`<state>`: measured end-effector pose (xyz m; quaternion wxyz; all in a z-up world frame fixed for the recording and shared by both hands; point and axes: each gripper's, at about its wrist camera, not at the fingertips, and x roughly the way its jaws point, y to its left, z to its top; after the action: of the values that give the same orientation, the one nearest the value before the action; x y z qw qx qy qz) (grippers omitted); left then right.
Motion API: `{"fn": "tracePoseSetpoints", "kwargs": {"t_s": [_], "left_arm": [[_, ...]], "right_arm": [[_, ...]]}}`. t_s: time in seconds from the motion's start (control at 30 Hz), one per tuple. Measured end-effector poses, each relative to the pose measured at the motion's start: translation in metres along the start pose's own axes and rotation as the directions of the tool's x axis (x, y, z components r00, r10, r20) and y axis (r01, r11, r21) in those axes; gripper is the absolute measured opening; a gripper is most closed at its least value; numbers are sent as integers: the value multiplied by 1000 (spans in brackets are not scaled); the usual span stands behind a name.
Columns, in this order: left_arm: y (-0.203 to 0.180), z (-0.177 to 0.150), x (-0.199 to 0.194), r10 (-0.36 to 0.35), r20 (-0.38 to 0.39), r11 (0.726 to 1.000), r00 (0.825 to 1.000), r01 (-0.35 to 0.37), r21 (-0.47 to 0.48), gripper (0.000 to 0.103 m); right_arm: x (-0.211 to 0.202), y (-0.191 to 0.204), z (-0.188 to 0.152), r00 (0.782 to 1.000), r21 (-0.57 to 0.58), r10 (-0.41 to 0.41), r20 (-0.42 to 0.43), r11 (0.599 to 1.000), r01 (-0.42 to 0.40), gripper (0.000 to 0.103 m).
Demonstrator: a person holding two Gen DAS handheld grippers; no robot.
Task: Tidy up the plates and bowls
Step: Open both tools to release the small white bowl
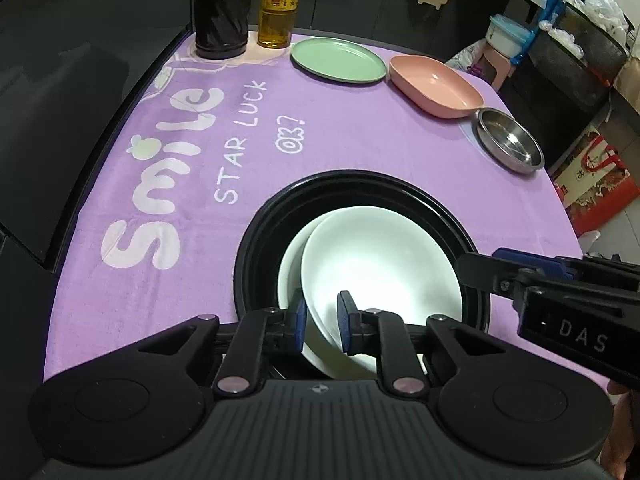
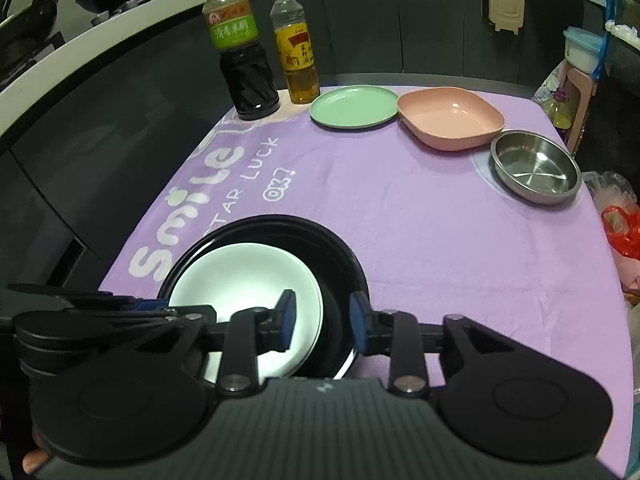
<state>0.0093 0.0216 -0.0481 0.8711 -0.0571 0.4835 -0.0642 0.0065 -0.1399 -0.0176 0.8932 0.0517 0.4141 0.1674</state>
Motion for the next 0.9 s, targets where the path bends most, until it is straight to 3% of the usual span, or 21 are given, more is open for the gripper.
{"fn": "tracePoseSetpoints", "kwargs": {"t_s": [0.5,0.67,0.9], "left_arm": [[4,2,-13,-25,-44,999,999,26,24,15],[0,3,-22,29,-25,995,999,-26,98,16],[10,5,-43,-22,29,998,999,20,66,17]], "right_arm": [[14,-2,-5,998,40,33,-60,999,-31,32],[17,-1,-6,997,33,34,-72,999,-32,32],[16,-3,-5,997,47,38,-66,998,-35,32]]}}
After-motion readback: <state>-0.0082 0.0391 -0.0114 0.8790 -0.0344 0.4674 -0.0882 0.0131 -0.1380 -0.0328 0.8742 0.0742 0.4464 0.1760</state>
